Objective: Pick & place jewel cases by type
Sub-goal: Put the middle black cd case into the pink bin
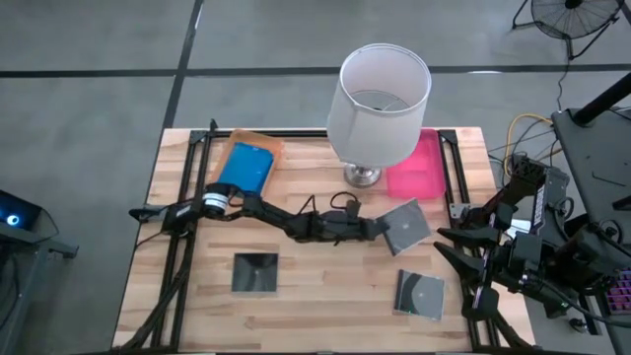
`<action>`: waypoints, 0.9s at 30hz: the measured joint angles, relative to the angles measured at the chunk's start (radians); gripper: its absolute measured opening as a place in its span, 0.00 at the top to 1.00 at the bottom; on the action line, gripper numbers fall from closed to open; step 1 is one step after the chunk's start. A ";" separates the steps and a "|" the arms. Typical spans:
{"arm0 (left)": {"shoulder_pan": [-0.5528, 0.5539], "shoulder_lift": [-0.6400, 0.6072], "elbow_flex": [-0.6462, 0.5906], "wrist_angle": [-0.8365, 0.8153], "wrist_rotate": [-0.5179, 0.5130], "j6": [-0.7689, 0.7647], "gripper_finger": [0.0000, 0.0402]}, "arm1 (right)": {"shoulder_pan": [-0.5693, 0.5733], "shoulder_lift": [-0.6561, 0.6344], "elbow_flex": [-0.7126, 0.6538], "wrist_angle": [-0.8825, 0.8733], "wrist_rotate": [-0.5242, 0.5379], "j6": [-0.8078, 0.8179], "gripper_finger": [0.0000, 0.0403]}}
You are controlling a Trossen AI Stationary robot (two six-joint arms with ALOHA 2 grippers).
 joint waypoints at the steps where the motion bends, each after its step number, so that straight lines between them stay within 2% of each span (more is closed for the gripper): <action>1: 0.003 0.014 0.022 0.010 0.000 0.000 1.00 | 0.000 0.000 0.000 0.000 0.000 0.002 0.73; 9: 0.022 0.154 0.278 0.012 0.079 0.044 1.00 | 0.000 0.000 0.000 0.000 -0.002 0.021 0.74; 15: 0.078 0.223 0.448 -0.091 0.098 0.032 1.00 | 0.000 0.000 0.000 0.000 -0.002 0.021 0.76; 20: 0.120 0.222 0.542 -0.275 0.118 0.144 1.00 | 0.000 0.000 0.000 0.000 -0.002 0.020 0.75; 27: 0.174 0.222 0.595 -0.345 0.129 0.241 1.00 | 0.000 0.000 0.000 -0.001 -0.001 0.017 0.76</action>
